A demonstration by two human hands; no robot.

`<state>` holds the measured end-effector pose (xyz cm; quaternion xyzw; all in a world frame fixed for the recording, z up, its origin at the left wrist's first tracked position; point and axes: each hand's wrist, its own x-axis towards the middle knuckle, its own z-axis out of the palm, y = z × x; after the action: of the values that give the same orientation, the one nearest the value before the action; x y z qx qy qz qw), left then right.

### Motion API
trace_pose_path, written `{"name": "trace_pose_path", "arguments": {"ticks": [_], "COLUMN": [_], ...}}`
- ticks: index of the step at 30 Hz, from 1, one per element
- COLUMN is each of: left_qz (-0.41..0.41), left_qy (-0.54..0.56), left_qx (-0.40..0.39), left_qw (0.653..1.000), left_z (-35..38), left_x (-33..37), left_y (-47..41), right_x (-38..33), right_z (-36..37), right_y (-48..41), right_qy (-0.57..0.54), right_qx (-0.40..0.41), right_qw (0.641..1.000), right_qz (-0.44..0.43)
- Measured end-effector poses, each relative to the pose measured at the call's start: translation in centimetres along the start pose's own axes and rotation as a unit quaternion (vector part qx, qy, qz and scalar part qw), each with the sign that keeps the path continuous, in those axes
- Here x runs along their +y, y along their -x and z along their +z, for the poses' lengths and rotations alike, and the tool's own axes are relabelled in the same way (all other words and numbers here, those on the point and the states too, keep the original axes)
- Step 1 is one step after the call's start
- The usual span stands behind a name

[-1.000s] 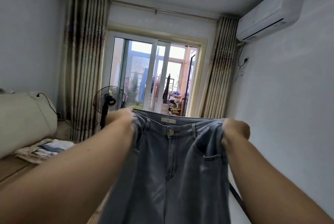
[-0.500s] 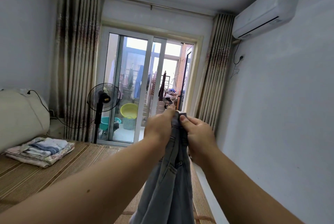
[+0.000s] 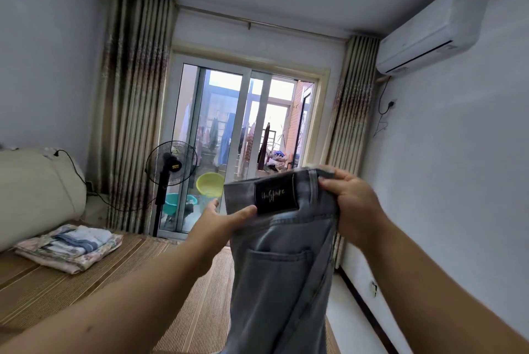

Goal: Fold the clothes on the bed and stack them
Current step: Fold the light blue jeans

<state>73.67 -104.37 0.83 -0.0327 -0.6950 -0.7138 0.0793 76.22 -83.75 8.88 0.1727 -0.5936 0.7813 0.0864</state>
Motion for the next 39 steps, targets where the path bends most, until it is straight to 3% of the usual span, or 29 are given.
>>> {"name": "trace_pose_path", "arguments": {"ticks": [2,4,7,9,11,13,15,19,22,25,27,29,34,36,39], "left_qz": [-0.049,-0.047,0.01,0.061,0.099,0.132,0.148,0.115,0.093,0.089,0.083,0.092,0.08,0.074,0.019], "left_qy": [0.036,0.062,0.133,0.14,0.105,0.08,0.068,0.06,0.031,-0.015,-0.022,-0.003,-0.01,-0.103,-0.326], "left_qx": [-0.086,-0.128,-0.199,-0.222,-0.214,-0.216,-0.22,-0.222,-0.212,-0.258,-0.274,-0.28,-0.24,-0.22,-0.198], "left_qw": [0.994,0.989,0.971,0.963,0.966,0.964,0.962,0.966,0.972,0.962,0.958,0.955,0.968,0.967,0.924], "left_z": [-0.4,-0.5,-0.4,-0.6,-0.7,-0.4,0.0,1.4,2.7,3.7,3.8,3.3,0.2,-1.5,-3.8], "left_x": [0.8,1.7,4.2,6.6,9.0,10.5,11.0,9.3,6.6,4.3,3.4,3.1,1.4,-0.9,-6.4], "left_y": [-0.5,-1.1,-1.8,-1.7,-1.3,-0.9,-0.3,0.8,1.4,1.8,1.9,1.9,2.0,2.5,3.7], "right_x": [-1.9,-3.7,-6.3,-7.6,-8.6,-9.1,-9.2,-7.9,-5.9,-3.1,-1.5,-0.7,-0.8,-1.5,-2.9], "right_z": [-0.2,-0.3,-0.6,-1.1,-2.0,-3.1,-3.9,-5.3,-3.2,0.0,0.4,0.3,1.7,2.1,1.4], "right_y": [-0.9,-1.4,-2.1,-2.4,-2.6,-2.5,-2.1,-0.8,0.7,0.9,0.4,0.2,0.2,0.0,-0.3], "right_qy": [-0.014,-0.019,-0.006,0.096,0.306,0.421,0.436,0.537,0.558,0.572,0.57,0.551,0.572,0.557,0.537], "right_qx": [-0.03,-0.056,-0.054,0.004,0.094,0.14,0.146,0.115,-0.011,-0.173,-0.218,-0.225,-0.145,-0.09,-0.017], "right_qw": [0.999,0.996,0.991,0.977,0.906,0.832,0.825,0.81,0.809,0.798,0.792,0.803,0.797,0.811,0.821], "right_qz": [-0.028,-0.059,-0.12,-0.189,-0.277,-0.333,-0.328,-0.206,-0.185,-0.069,-0.003,0.004,-0.126,-0.154,-0.192]}}
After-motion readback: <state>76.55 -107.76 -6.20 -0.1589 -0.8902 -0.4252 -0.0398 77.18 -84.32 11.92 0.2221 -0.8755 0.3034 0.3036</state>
